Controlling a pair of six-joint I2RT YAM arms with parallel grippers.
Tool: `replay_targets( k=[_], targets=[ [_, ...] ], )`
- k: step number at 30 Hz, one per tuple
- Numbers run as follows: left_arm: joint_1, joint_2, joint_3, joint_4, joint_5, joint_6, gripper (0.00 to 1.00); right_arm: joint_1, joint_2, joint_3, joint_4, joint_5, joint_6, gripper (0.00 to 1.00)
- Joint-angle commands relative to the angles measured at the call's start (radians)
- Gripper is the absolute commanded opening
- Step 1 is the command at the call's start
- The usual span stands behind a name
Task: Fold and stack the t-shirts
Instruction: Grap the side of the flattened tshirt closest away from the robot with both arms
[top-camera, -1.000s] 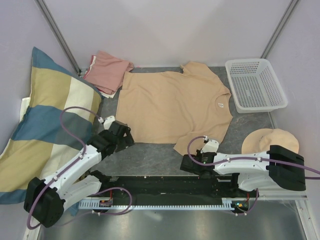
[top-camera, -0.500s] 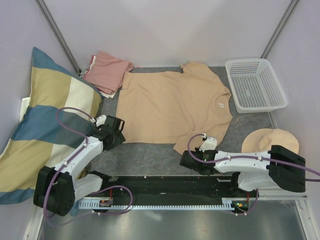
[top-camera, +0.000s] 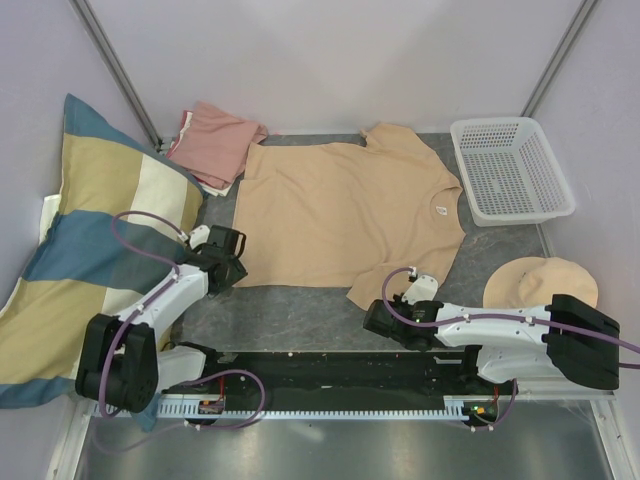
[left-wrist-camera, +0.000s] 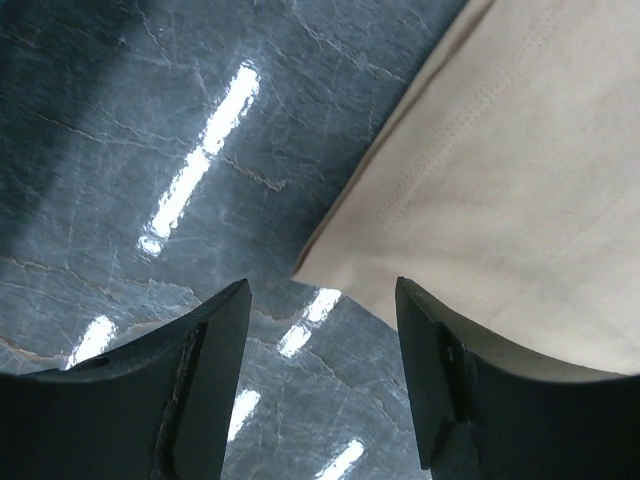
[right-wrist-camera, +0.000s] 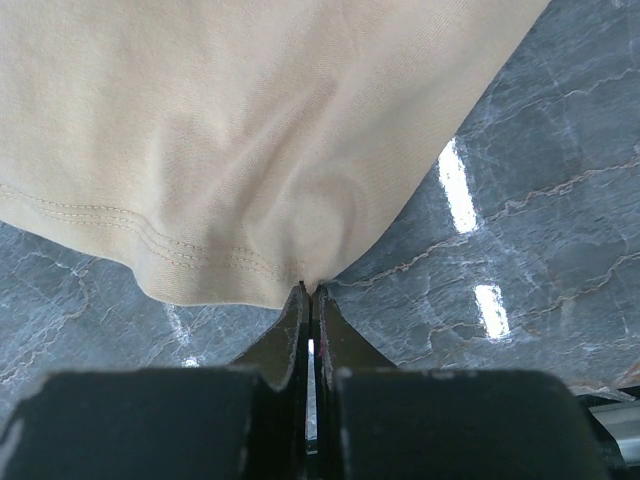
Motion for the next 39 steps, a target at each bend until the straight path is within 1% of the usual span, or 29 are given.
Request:
replay_targets(
  k=[1, 4, 6, 7, 8, 9, 11, 12, 13, 14, 20, 21, 23, 25, 30, 35, 38, 39],
  targets=[
    [0.022, 0.03, 0.022, 0.068, -0.034, 0.037, 0.67, -0.006, 0.025, -0.041, 0.017, -0.085, -0.006, 0.0],
    [0.025, 0.042, 0.017, 0.085, -0.024, 0.037, 0.63, -0.008, 0.025, -0.041, 0.017, -0.085, -0.007, 0.0],
    [0.025, 0.051, 0.017, 0.092, -0.028, 0.035, 0.56, -0.008, 0.026, -0.04, 0.015, -0.085, -0.007, 0.0],
    [0.027, 0.06, 0.017, 0.097, -0.028, 0.038, 0.54, -0.008, 0.026, -0.04, 0.015, -0.086, -0.007, 0.0],
    [0.025, 0.065, 0.016, 0.1, -0.026, 0.038, 0.49, -0.008, 0.025, -0.04, 0.015, -0.086, -0.009, 0.0],
    [0.025, 0.069, 0.016, 0.109, -0.021, 0.04, 0.42, -0.008, 0.025, -0.04, 0.015, -0.088, -0.009, 0.0],
    [0.027, 0.082, 0.02, 0.112, -0.017, 0.044, 0.35, -0.01, 0.022, -0.043, 0.017, -0.088, -0.009, 0.0],
    [0.027, 0.083, 0.02, 0.112, -0.017, 0.045, 0.27, -0.01, 0.02, -0.043, 0.017, -0.088, -0.007, 0.0],
    [0.025, 0.085, 0.022, 0.112, -0.017, 0.045, 0.26, -0.01, 0.019, -0.043, 0.017, -0.088, -0.007, 0.0],
    [0.025, 0.089, 0.023, 0.114, -0.015, 0.046, 0.22, -0.008, 0.019, -0.043, 0.017, -0.088, -0.007, 0.0],
    [0.027, 0.094, 0.023, 0.112, -0.018, 0.049, 0.2, -0.01, 0.019, -0.041, 0.015, -0.086, -0.01, 0.0],
    [0.027, 0.095, 0.023, 0.114, -0.018, 0.049, 0.15, -0.011, 0.02, -0.041, 0.017, -0.086, -0.01, 0.0],
    [0.027, 0.096, 0.023, 0.114, -0.018, 0.049, 0.15, -0.013, 0.019, -0.041, 0.015, -0.086, -0.01, 0.0],
    [0.027, 0.094, 0.025, 0.111, -0.02, 0.049, 0.02, -0.011, 0.019, -0.043, 0.017, -0.088, -0.01, 0.0],
    [0.025, 0.07, 0.036, 0.093, -0.012, 0.055, 0.02, -0.011, 0.019, -0.026, 0.004, -0.071, -0.026, 0.0],
    [0.025, -0.032, 0.097, 0.039, -0.012, 0.072, 0.02, -0.026, 0.017, 0.069, -0.052, 0.018, -0.108, 0.0],
    [0.025, -0.082, 0.154, -0.01, -0.027, 0.09, 0.02, -0.085, 0.005, 0.133, -0.072, 0.038, -0.183, 0.0],
    [0.027, -0.092, 0.17, -0.019, -0.032, 0.095, 0.02, -0.124, -0.012, 0.156, -0.074, 0.039, -0.201, 0.0]
  ],
)
